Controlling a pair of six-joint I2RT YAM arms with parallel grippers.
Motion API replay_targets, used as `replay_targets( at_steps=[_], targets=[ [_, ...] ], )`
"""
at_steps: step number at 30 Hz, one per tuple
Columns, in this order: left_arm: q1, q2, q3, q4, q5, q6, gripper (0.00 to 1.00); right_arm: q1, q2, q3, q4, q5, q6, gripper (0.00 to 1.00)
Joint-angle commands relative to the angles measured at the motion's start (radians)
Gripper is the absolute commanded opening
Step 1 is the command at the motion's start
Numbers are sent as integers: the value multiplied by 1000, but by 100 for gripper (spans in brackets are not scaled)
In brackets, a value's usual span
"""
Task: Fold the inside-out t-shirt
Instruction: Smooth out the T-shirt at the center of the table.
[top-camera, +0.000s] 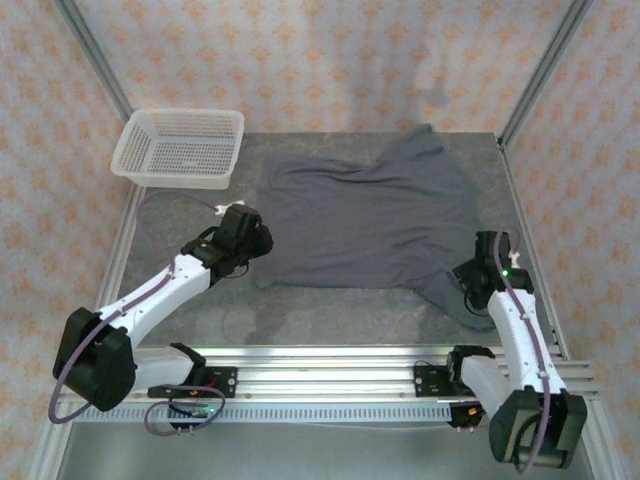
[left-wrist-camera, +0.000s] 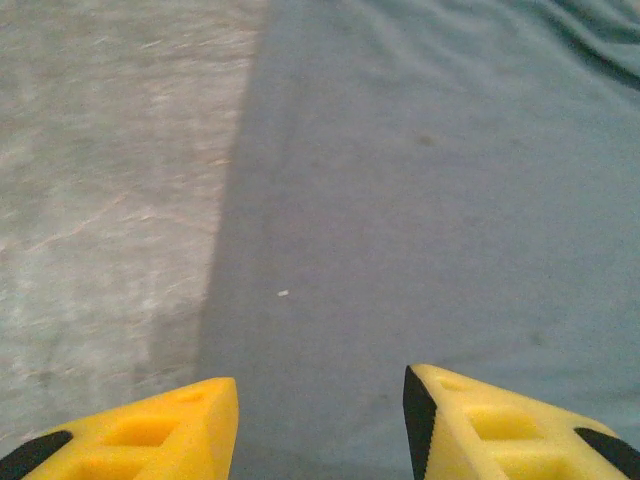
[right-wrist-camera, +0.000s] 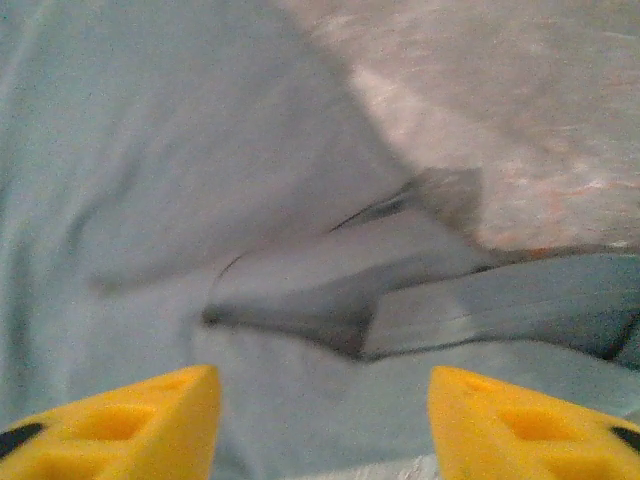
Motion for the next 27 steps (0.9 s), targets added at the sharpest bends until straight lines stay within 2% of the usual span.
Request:
replay_targets(
  at_steps=[1, 4, 6, 9, 10, 15, 18, 20, 23, 25, 27],
  targets=[
    [64, -64, -94, -30, 10, -91, 48, -47, 28, -63, 59, -29, 16, 60],
    [102, -77, -140, 0, 63, -88, 49, -47, 103, -96, 135, -186, -35, 56],
    [110, -68, -132, -6, 75, -69, 49, -44, 153, -106, 171, -282, -76, 46],
    [111, -45, -101, -20, 91, -45, 49, -2, 195, -111, 200, -379, -116, 39],
    [111, -40, -90, -26, 94, -39, 49, 21, 207, -105, 191, -390, -127, 38],
    [111, -46, -80, -34, 88, -39, 49, 121, 203, -140, 157, -457, -115, 17],
    [111, -63, -91, -33, 76, -45, 49, 184, 153, -195, 124, -463, -90, 11],
    [111, -74, -96, -39, 67, -47, 49, 202, 100, -208, 61, -455, -83, 12],
    [110, -88, -104, -37, 60, -50, 49, 202, -30, -136, -56, -383, -87, 27],
    [112, -92, -112, -22, 62, -55, 49, 202, -97, -62, -76, -239, -75, 37],
    [111, -87, -110, -6, 89, -53, 49, 199, -90, 13, -78, -46, -80, 44]
  ],
)
